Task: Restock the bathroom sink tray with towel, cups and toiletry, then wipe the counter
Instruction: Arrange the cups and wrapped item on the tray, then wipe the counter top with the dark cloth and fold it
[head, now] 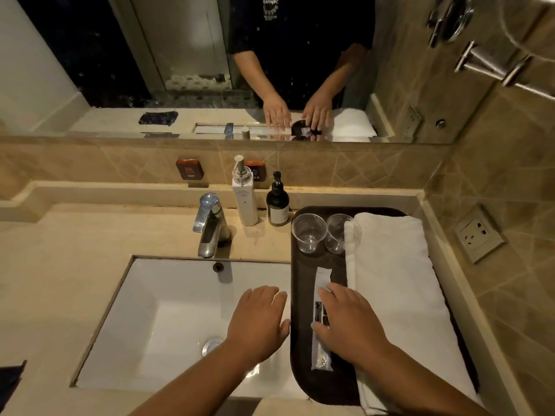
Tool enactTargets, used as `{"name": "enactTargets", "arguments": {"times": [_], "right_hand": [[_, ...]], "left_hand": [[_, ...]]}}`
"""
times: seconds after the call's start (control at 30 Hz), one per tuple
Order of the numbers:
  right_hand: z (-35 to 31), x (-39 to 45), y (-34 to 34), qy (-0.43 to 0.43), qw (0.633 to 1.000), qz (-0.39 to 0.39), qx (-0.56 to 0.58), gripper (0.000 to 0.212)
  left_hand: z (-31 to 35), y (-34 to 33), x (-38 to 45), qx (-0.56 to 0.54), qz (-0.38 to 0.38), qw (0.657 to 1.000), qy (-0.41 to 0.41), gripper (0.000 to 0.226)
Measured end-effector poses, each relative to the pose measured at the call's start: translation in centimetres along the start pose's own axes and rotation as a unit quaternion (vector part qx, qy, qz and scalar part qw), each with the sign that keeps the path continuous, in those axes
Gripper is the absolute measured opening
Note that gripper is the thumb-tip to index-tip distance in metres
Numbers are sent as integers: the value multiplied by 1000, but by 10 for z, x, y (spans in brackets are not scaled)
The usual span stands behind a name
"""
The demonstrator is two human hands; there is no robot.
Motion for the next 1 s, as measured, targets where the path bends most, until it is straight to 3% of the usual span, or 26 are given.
{"name": "enactTargets", "arguments": {"times": [0.23,0.57,0.77,1.0], "right_hand": [[-18,0,-3,11,1000,-19,5,71],[-84,-2,8,93,996,-15,-1,69],[-199,1,9,183,983,-15,4,68],[-391,0,-15,269,963,10,-5,69]], "left_hand": [[-20,8,-25,4,11,999,40,54],[-78,43,-73,6,51,993,110,47],[-154,79,-148,4,112,977,181,46],[-311,104,-276,-8,130,950,283,57]]}}
Point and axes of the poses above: each hand's wrist, its own x-axis towards the middle knuckle, its own y-axis out of the back of the hand, z = x × y, the point moved 10 cm from there along x, towards the middle knuckle, and after that the axes turned 6 degrees about -x, right-handed, at the moved point
